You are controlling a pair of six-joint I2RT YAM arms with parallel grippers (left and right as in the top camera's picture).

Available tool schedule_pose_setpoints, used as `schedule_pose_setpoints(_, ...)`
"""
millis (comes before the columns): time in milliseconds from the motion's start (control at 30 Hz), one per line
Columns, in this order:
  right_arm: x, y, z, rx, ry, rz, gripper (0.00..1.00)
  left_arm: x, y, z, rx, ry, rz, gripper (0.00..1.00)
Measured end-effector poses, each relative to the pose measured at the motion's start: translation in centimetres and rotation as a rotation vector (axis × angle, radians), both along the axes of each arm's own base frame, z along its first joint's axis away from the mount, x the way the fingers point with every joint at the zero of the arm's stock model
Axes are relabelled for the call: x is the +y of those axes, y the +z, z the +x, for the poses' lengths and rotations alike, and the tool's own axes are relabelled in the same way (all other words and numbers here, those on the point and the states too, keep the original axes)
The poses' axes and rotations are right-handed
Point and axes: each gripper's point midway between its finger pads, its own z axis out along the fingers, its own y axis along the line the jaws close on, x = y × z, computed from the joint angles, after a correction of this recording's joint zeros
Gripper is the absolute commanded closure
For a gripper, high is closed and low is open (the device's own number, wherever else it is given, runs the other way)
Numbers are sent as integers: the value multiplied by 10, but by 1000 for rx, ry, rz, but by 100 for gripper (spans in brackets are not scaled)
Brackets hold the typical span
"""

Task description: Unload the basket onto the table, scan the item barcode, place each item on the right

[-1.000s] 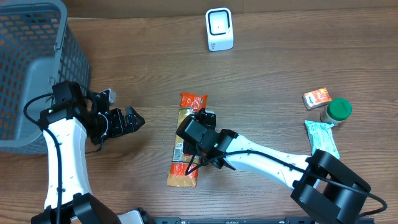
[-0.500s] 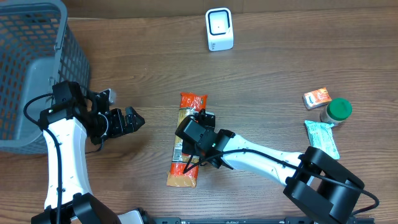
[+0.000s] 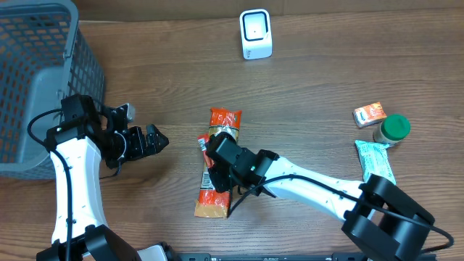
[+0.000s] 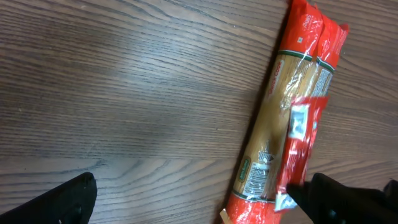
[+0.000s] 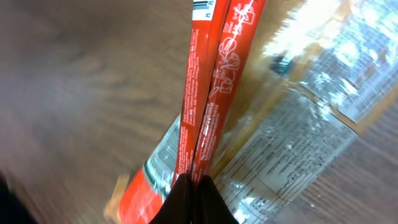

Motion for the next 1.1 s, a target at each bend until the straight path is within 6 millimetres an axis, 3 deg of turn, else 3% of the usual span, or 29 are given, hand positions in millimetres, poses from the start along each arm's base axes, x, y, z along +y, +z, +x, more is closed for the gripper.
schedule_pose_setpoints(167,-19,-8,-7,-15,163,-79,96,0,0,0,0,0,0,0)
schedule_pose_setpoints(500,-49,-16,0,-86,400,-173,96,0,0,0,0,0,0,0)
schedule_pose_setpoints(933,-52,-18,-2,-176,615,-204,96,0,0,0,0,0,0,1)
schedule_pose_setpoints(1100,-49,-17,0,-225,688,-202,89,0,0,0,0,0,0,0)
